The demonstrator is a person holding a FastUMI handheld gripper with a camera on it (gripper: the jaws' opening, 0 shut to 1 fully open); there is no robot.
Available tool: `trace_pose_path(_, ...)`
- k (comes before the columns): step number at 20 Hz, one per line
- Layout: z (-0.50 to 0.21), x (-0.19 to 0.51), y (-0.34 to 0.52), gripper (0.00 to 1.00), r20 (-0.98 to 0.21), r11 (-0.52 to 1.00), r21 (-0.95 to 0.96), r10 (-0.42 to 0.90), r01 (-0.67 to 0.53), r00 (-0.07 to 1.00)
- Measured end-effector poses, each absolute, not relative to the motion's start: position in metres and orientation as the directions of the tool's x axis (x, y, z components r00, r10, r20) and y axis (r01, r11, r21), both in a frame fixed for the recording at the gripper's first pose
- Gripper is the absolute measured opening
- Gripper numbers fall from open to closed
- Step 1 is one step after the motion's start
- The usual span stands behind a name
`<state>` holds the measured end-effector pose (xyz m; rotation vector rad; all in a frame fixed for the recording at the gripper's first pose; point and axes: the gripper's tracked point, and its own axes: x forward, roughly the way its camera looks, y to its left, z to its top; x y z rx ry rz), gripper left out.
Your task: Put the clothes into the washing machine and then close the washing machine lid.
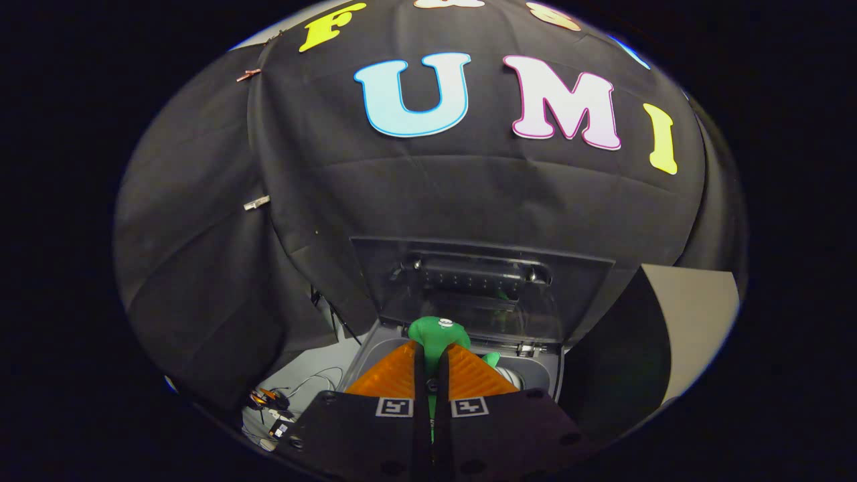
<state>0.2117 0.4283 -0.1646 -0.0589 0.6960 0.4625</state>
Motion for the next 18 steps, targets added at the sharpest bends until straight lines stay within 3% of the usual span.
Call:
trace_pose_path(8,-0.252,0.214,0.408,0.06,-0.714,0.923,0.024,0.285,-0.383,0.640)
trace_pose_path(12,-0.273,0.215,0.400,0.15,-0.729,0.933,0.030,0.265,-0.358,0.631)
trace_pose_path(17,-0.261,0.219,0.385,0.90,-0.710,0.959,0.023,0.214,-0.282,0.671)
trace_pose_path(18,-0.257,0.218,0.385,0.90,-0.707,0.959,0.032,0.221,-0.282,0.672)
